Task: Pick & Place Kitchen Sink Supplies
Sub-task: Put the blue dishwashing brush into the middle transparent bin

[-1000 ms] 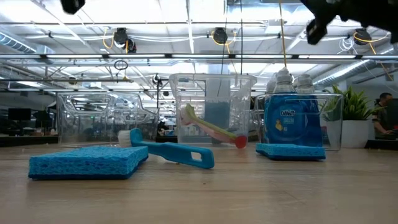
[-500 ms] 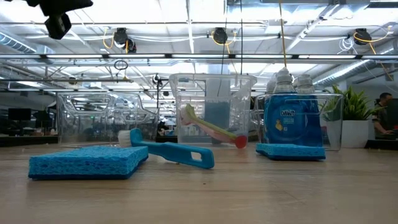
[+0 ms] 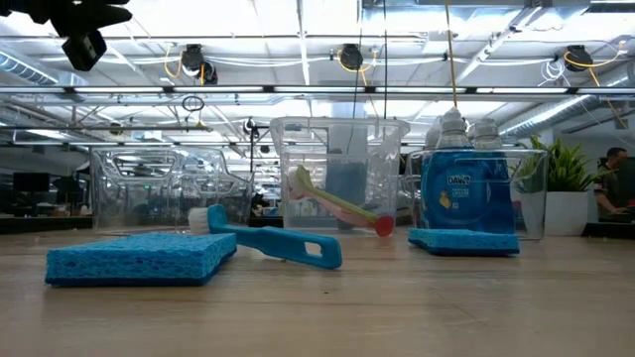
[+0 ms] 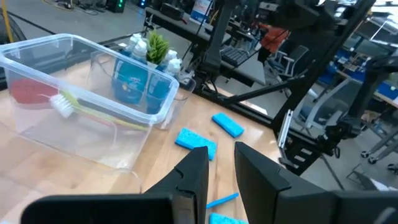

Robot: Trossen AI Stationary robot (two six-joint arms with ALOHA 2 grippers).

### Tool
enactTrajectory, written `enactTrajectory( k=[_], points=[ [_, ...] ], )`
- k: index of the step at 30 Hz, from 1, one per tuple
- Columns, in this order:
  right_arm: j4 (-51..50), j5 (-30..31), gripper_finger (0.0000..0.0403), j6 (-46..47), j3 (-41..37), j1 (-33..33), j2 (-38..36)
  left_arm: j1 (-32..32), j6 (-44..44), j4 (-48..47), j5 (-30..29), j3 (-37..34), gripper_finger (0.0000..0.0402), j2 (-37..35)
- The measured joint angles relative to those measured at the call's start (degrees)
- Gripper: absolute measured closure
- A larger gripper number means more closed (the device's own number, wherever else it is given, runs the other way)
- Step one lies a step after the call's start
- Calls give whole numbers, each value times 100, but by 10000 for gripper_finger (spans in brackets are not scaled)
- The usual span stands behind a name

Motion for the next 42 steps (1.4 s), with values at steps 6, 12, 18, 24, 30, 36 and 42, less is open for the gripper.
enactTrajectory(
  k=[6, 12, 18, 24, 30, 36, 42],
  points=[
    [-776, 6, 273, 14, 957, -7, 730, -2, 53, -370, 3, 0, 321, -270],
    [-1449, -1, 273, 353, 1634, -55, 1333, -4, 106, -723, 112, 0, 321, -595],
    [-1594, -25, 273, 746, 1923, -159, 1858, -4, 393, -918, 289, 0, 321, -872],
    [-1647, -28, 273, 909, 2209, -241, 2335, -4, 419, -1244, 289, 0, 321, -1089],
    [-1947, -42, 273, 1095, 2542, -304, 2751, -2, 676, -1335, 359, 0, 321, -1331],
    [-2682, -46, 273, 1558, 2865, -369, 3107, -2, 942, -1305, 590, -120, 321, -1636],
    [-2794, -51, 273, 1813, 2879, -396, 3289, -2, 812, -1266, 763, -532, 321, -1842]
  ],
)
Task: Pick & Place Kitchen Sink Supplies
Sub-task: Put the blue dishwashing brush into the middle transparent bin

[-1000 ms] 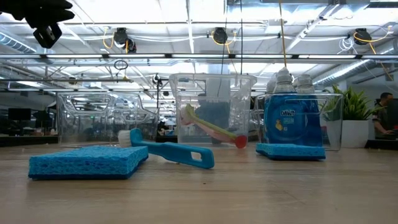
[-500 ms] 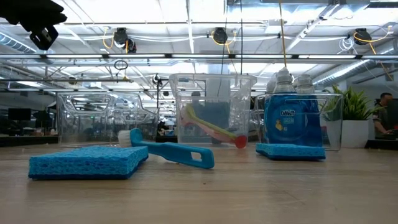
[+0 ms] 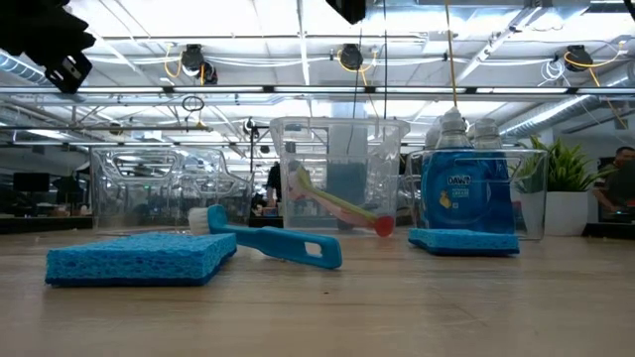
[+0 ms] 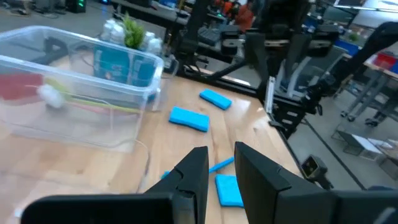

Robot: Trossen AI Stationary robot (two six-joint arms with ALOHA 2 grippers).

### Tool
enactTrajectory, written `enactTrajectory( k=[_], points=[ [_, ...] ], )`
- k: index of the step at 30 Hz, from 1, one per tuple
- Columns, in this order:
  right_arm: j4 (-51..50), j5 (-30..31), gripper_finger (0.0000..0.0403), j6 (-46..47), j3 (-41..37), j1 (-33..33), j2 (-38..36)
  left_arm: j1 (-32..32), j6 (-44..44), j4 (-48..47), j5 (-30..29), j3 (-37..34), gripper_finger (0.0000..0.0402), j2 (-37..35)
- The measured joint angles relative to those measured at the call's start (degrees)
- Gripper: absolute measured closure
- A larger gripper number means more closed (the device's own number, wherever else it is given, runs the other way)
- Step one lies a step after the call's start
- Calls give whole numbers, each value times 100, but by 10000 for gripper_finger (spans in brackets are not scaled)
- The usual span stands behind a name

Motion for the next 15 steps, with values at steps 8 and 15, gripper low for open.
enactTrajectory(
  k=[8, 15],
  points=[
    [-549, -149, 273, 450, 4, -109, 282, -4, -62, 162, 207, -198, 321, 0],
    [-599, -290, 273, 587, 2, -250, 686, -7, -70, 178, 272, -200, 321, 0]
  ],
)
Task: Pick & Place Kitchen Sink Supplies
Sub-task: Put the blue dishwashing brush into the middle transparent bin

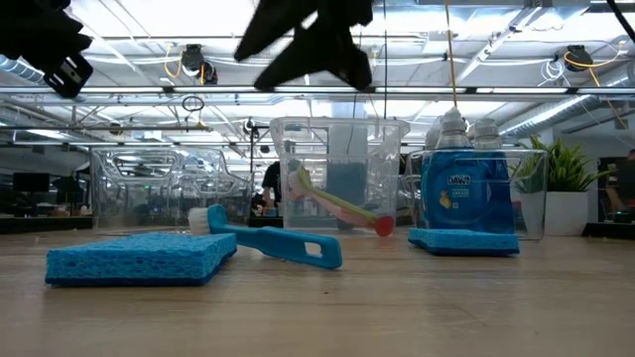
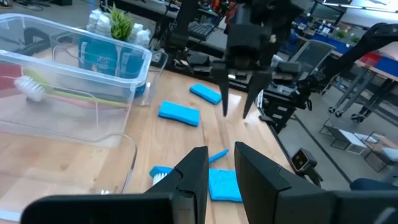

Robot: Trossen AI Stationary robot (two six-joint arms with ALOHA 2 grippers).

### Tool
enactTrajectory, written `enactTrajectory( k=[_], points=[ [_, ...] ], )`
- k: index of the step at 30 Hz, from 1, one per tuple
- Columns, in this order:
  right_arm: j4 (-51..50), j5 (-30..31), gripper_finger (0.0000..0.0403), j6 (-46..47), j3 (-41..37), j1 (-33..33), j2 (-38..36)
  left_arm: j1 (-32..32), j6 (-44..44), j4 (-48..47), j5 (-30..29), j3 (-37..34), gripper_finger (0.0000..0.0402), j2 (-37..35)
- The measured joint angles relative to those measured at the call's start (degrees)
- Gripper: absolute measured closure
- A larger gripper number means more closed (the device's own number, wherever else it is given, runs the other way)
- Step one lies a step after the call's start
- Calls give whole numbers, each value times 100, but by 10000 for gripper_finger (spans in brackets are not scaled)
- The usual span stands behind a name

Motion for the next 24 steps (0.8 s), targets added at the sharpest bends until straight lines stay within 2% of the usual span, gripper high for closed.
enactTrajectory(
  k=[8, 16, 19, 24],
  points=[
    [-55, -68, 273, 11, -4, -150, 321, 0, -2, -36, 9, 0, 321, 0],
    [-288, -203, 273, 137, -249, -152, 325, 0, -20, -38, 11, 0, 321, 0],
    [-253, -440, 273, 175, -318, -152, 329, 0, -19, -41, 11, 0, 321, 0],
    [-119, -463, 273, 144, -468, -152, 327, 0, -2, -41, 11, 0, 321, 0]
  ],
)
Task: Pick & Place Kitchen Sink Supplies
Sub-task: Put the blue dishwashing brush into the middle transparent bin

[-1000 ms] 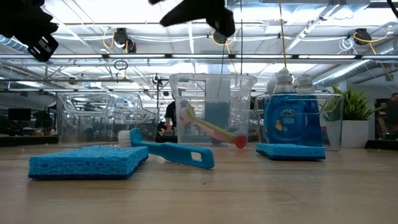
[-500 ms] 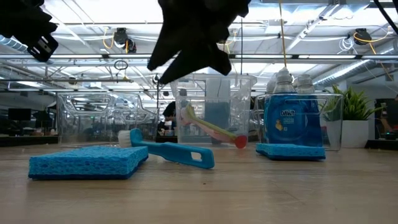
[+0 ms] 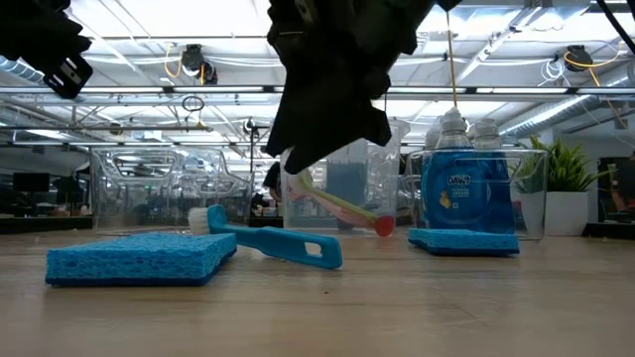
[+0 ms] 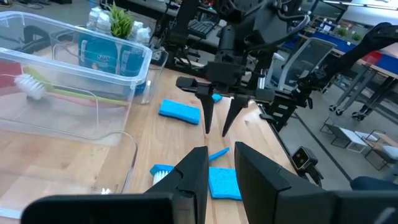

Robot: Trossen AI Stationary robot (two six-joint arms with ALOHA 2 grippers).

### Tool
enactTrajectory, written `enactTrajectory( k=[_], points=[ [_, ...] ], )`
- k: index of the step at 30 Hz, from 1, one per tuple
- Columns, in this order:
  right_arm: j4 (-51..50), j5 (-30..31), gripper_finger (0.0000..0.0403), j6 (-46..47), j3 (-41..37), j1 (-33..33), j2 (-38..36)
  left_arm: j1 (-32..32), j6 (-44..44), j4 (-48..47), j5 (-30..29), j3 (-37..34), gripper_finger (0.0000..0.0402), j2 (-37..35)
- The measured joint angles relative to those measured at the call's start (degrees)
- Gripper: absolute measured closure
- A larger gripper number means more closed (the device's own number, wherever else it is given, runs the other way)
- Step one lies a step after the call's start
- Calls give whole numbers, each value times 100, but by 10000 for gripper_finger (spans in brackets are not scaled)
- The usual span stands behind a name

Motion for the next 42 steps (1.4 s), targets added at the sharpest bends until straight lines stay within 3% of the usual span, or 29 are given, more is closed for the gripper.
enactTrajectory(
  k=[10, 28, 33, 42],
  points=[
    [984, 3, 273, -267, -262, 0, -22, 2, -15, -7, -2, 0, 321, 0],
    [1243, -103, 272, 148, -277, -141, -26, 2, -35, -42, -2, 0, 321, 0],
    [1232, -750, 261, 116, -277, -275, -26, 2, -35, -42, -2, 0, 321, 0],
    [1024, -770, 222, 18, -280, -390, -26, 2, -35, -65, -20, 0, 321, 0]
  ],
)
